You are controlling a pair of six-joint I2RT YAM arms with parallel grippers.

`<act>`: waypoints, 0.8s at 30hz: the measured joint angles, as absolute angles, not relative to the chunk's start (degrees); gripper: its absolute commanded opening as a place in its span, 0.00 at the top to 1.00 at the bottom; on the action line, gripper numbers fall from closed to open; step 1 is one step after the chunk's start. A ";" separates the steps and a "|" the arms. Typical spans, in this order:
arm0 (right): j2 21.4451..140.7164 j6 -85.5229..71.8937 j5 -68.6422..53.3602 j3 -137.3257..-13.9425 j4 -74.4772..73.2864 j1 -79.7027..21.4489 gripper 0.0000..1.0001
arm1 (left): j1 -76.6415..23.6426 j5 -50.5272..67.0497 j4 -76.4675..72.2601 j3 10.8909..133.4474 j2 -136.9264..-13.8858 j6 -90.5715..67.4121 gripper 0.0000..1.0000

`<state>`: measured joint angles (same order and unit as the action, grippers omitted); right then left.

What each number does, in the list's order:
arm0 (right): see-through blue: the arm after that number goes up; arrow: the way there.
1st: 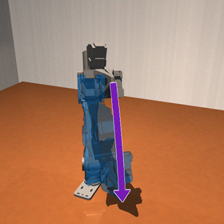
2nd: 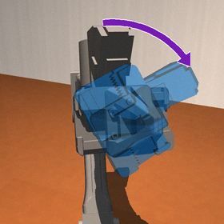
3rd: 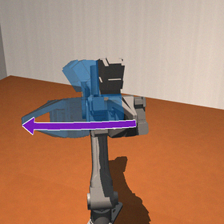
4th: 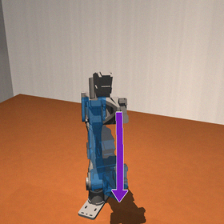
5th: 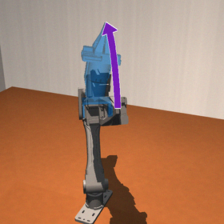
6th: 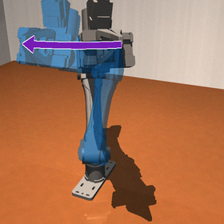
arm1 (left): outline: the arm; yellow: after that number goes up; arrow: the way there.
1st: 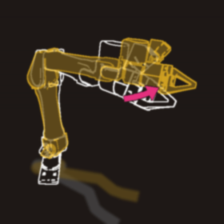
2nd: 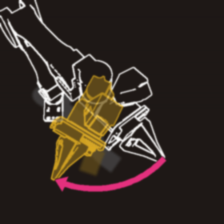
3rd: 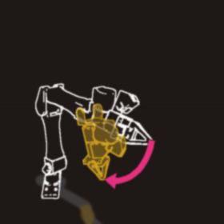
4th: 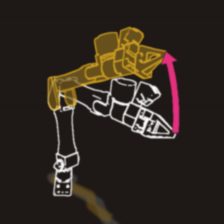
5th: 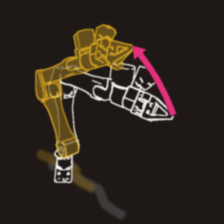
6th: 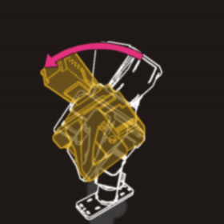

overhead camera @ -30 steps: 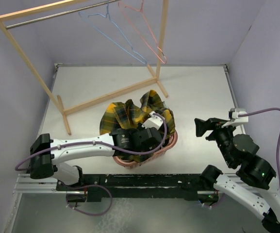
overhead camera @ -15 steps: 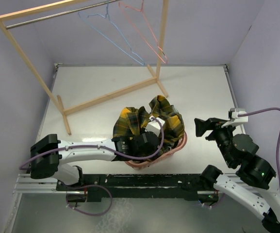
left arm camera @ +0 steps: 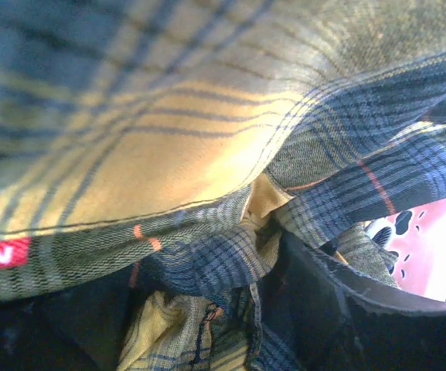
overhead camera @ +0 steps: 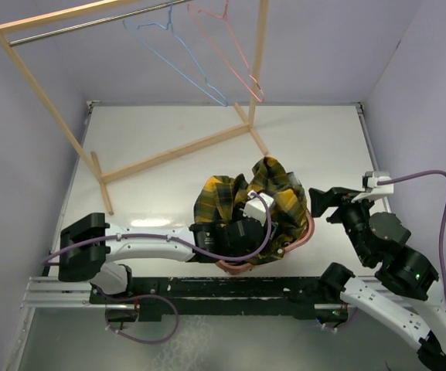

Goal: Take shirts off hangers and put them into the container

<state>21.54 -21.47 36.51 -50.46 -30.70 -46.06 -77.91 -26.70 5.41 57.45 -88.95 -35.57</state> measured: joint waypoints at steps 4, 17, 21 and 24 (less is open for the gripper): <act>21.76 -21.47 36.51 -50.46 -30.68 -46.06 0.17 | -78.41 -28.58 11.55 59.42 -87.02 -36.21 0.15; 22.79 -21.52 36.45 -50.46 -29.87 -46.06 0.17 | -78.87 -31.75 26.17 65.45 -73.34 -29.28 0.16; 23.49 -21.54 36.38 -50.43 -29.63 -46.06 0.18 | -78.87 -31.18 26.20 69.34 -72.29 -27.07 0.17; 23.83 -21.56 36.34 -50.43 -29.52 -46.06 0.18 | -78.87 -30.89 26.76 71.99 -72.29 -25.63 0.18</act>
<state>23.83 -21.56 36.34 -50.43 -29.52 -46.06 -78.87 -30.89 26.76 71.99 -72.29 -25.63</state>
